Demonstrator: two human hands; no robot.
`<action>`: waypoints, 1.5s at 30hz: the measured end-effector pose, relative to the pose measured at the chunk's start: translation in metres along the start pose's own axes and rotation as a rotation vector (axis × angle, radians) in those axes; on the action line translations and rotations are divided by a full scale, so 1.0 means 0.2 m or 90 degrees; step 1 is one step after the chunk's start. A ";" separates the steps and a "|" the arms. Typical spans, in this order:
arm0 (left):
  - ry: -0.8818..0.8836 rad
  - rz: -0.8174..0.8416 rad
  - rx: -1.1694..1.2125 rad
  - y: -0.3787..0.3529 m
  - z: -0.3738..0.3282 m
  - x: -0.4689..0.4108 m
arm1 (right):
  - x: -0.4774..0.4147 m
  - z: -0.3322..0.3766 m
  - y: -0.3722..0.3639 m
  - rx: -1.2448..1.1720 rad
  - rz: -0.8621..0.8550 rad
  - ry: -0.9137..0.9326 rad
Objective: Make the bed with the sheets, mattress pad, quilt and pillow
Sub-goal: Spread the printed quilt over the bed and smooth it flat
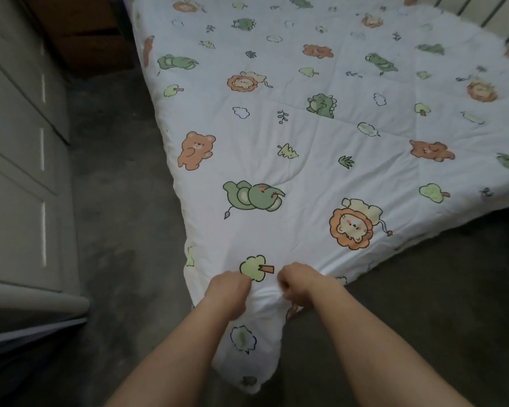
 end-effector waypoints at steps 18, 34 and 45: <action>-0.101 -0.213 -0.058 0.73 -0.43 0.40 | 0.88 -0.34 0.31 -0.124 -0.209 -0.040; -0.217 -0.313 -0.166 1.65 -1.22 1.03 | 2.10 -0.94 0.71 -0.145 -0.345 -0.188; -0.288 -0.356 -0.186 2.38 -1.69 0.73 | 2.19 -1.57 1.27 -0.114 -0.378 -0.220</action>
Point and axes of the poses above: each hand's wrist, its own x-axis away from the middle knuckle, its own y-axis out of the back of the hand, z = x × y, the point moved 5 cm from there along -x, towards the middle knuckle, and after that the axes turned 15 degrees about z, right-handed, at the moved point
